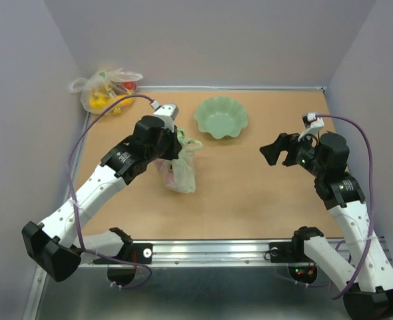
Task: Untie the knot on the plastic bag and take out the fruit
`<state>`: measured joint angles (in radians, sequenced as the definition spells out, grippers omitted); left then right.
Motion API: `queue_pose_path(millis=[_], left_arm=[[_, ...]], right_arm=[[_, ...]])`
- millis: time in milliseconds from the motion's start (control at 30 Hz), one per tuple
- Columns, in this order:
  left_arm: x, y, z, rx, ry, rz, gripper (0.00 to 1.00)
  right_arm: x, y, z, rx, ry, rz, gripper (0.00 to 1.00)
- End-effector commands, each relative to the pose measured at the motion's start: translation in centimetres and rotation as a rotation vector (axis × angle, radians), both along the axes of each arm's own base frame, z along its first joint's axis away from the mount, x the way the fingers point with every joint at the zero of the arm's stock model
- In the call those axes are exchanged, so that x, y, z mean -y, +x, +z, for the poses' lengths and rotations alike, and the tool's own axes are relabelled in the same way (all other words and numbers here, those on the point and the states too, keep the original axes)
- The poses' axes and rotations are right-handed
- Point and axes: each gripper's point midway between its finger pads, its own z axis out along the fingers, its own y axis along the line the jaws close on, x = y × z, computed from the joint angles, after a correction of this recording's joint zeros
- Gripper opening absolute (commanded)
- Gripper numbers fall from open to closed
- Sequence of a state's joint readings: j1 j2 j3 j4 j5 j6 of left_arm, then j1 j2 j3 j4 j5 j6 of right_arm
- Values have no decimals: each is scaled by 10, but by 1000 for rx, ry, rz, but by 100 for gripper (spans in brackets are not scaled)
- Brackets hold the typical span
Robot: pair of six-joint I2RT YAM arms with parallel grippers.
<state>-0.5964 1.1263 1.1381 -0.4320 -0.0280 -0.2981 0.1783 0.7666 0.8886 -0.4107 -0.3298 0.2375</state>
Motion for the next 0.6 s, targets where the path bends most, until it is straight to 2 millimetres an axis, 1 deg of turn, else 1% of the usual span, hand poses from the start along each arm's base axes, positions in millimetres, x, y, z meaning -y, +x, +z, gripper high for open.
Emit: queue_pose_path(millis=[0,33,100,133,200,233,267,300,333,367,400,433,467,500,533,567], left_arm=[[59,-33,39,75,-46,-297,0],[76,-46,41,89,-35,-372,0],[95,-55,48,116,-21,-439,0],[108,-67,52,134,-17,-492,0],[121,-73,62,197,2,-542,0],[127,-79,64,219,5,-569,0],[130,-76,68,258,-3,-576,0],[129,-77,56,254,6,-579,0],[129,-75,51,260,7,-570,0],[128,-71,35,260,16,-547,0],[127,-69,24,253,23,-534,0],[126,-67,13,240,25,-515,0],[120,-59,1,232,42,-448,0],[119,-57,-21,196,34,-413,0],[118,-56,-33,175,32,-384,0],[111,-53,-53,156,45,-337,0]], right_arm=[[-2,0,32,105,20,5,100],[-2,1,32,105,20,2,100],[0,1,34,113,17,-3,100],[0,1,34,115,14,-5,100],[0,1,35,121,8,-4,100],[1,1,34,123,-2,-3,100],[1,1,33,122,-5,-1,100],[-1,0,30,118,-8,14,100],[-2,-1,27,115,-12,26,100],[-6,-2,21,100,-10,52,100],[-8,-3,21,98,-9,66,100],[-11,-4,12,76,-5,82,100],[-13,-5,7,63,-7,98,100],[-17,-7,-1,41,-2,126,100],[-19,-9,-11,22,-6,143,100],[-21,-10,-17,9,-6,158,100]])
